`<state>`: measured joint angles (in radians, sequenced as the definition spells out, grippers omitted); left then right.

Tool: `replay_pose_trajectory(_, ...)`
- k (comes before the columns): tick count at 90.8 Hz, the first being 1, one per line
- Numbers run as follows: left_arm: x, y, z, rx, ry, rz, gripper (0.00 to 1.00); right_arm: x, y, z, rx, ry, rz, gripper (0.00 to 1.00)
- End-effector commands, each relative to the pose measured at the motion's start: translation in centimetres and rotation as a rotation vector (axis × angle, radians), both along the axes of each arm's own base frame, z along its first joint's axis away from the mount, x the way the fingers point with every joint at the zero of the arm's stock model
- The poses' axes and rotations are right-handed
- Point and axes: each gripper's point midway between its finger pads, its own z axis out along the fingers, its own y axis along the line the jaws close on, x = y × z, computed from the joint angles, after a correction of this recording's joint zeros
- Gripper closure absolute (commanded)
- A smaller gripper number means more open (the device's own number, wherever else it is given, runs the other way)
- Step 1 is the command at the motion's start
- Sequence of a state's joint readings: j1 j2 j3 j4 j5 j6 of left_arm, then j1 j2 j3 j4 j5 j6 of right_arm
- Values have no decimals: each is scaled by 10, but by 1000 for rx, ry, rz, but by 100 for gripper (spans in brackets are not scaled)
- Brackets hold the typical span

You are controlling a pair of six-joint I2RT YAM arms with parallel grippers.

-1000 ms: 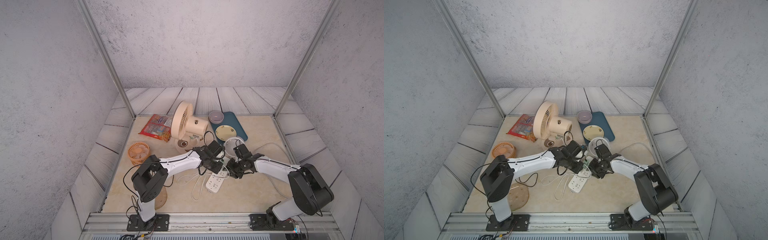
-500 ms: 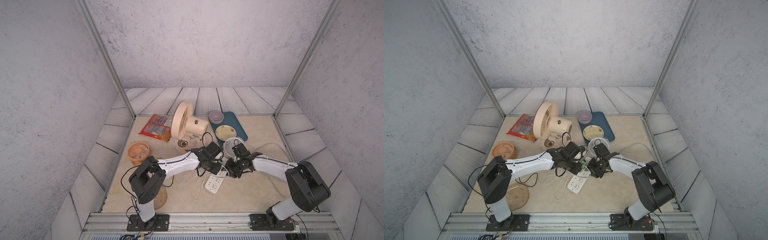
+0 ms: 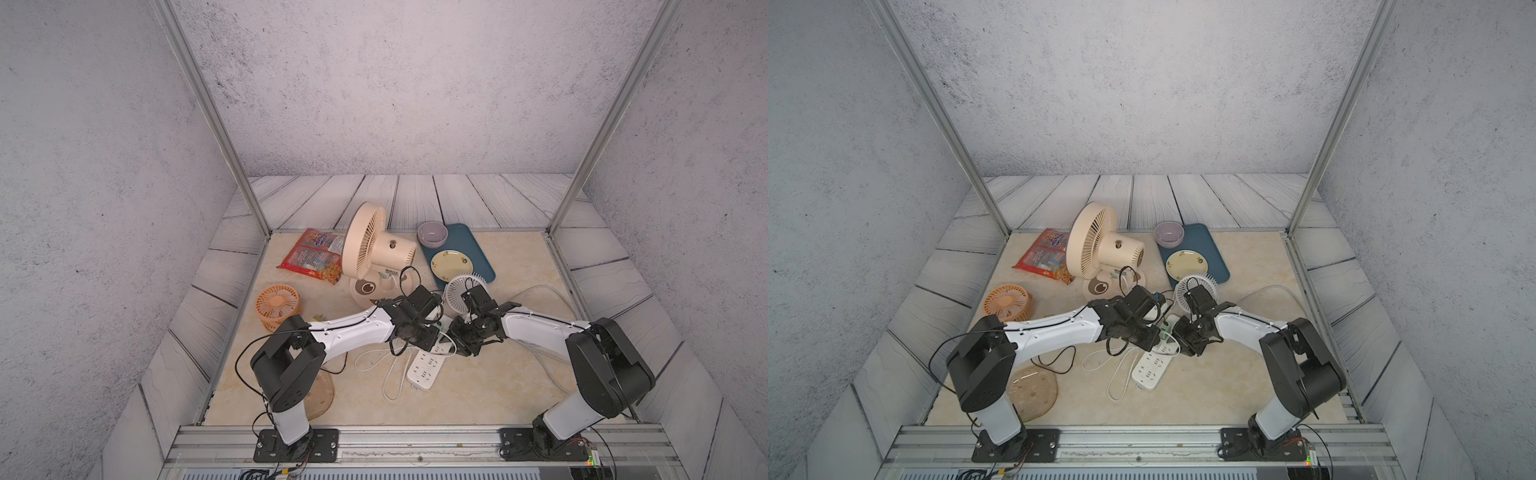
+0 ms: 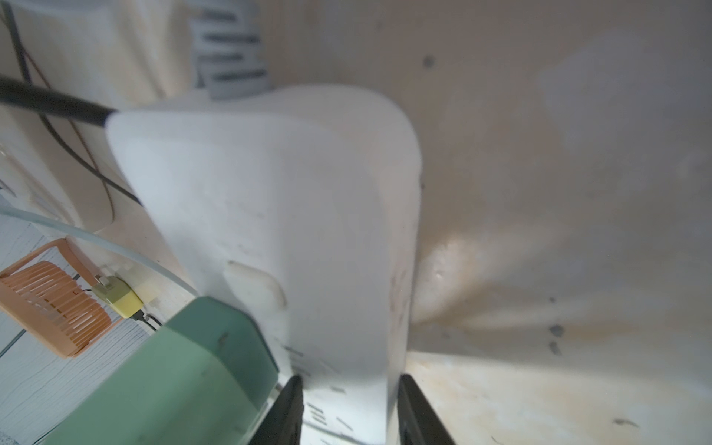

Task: Unplug the desk fan from the power strip
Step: Remove the plug from the socket, then place the plug at the center of the board.

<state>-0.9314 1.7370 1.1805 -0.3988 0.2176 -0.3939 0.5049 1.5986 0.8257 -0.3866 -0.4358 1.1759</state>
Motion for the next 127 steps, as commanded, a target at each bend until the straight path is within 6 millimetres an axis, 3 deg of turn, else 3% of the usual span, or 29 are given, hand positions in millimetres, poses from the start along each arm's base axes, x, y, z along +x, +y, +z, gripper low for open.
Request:
replay_pose_trajectory(1,-6,-40,85,-297,-79,-88,100,-39,-50,-52,-277,169,-39,58)
replay_pose_trajectory(20,-10,-37,97,-339,-110,-106,100,-40,-51,-54,-291,185,-38,58)
replay_pose_trajectory(52,-17,-22,93,-302,-91,-86,100,-39,-51,-53,-295,185,-34,58)
replay_pose_trajectory(62,-15,-9,100,-278,-113,-43,100,-33,-47,-45,-273,148,-30,57)
replay_pose_trajectory(79,2,46,119,-238,-202,156,100,-16,-43,-13,-249,34,-7,48)
replay_pose_trajectory(102,20,153,130,-185,-267,460,100,-1,-40,24,-240,-62,44,29)
replay_pose_trajectory(116,35,216,139,-124,-318,610,100,1,-41,44,-226,-122,48,27)
replay_pose_trajectory(127,50,250,147,-95,-336,690,100,0,-47,61,-227,-179,42,27)
